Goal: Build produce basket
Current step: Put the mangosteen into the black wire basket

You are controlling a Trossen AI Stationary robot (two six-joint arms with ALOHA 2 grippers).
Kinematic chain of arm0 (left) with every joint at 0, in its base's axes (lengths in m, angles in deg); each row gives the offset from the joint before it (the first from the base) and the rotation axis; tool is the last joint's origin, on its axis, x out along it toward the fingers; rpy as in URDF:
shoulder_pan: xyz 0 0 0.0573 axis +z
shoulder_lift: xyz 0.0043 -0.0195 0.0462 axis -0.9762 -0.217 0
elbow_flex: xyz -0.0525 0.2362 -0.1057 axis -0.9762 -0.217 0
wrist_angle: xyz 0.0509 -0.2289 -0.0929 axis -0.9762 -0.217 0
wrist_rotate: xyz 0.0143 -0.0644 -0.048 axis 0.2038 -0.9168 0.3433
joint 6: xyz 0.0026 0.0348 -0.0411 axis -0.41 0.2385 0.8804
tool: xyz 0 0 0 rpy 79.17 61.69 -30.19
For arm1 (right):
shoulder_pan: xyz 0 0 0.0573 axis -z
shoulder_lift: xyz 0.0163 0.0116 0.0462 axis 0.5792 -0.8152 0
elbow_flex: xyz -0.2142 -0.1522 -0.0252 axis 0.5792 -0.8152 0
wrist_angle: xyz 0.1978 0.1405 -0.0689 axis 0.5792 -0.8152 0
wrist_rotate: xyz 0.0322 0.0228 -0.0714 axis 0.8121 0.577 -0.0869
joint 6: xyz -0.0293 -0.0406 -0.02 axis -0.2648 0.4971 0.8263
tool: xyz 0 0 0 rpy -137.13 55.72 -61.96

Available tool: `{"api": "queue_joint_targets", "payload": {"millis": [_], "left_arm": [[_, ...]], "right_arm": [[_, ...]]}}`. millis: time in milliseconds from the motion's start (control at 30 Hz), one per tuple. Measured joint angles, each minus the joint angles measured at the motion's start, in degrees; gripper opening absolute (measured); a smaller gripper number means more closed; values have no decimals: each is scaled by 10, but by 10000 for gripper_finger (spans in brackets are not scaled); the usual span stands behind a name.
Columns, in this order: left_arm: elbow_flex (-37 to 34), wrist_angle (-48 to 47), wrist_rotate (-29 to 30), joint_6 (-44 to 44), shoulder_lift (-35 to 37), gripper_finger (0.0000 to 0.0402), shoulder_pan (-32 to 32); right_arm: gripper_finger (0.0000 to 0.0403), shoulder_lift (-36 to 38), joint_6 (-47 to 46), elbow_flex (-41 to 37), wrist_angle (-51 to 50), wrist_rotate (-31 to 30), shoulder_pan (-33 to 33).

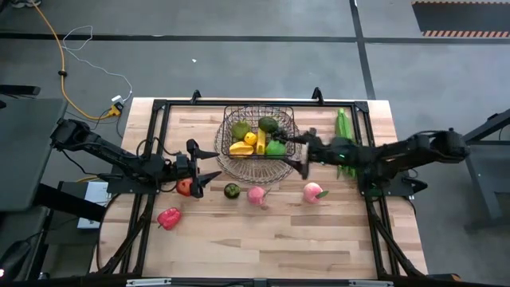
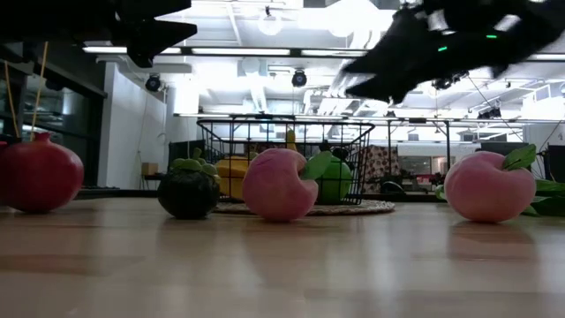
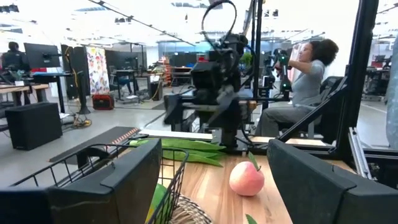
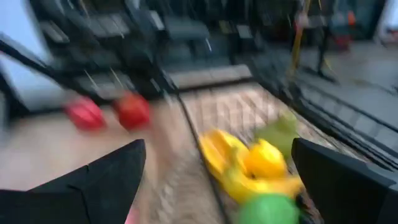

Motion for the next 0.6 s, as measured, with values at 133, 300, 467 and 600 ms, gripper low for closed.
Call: {"api": "queue_joint_targets", "payload": {"millis": [133,300,467,600], "left_arm": [[0,1,0,14,0,280,0],[0,2,-3,15,0,280,0],[0,2,-3,22,0,280,0],[0,2,-3,25,0,280,0]], "right_arm": [[392,33,-9,-70,150,12,-28],[392,47,-2,-92,209,16,-39],[392,46,17,-92,203,13,-35],[392,46,22,-92,201,12,-28]]}}
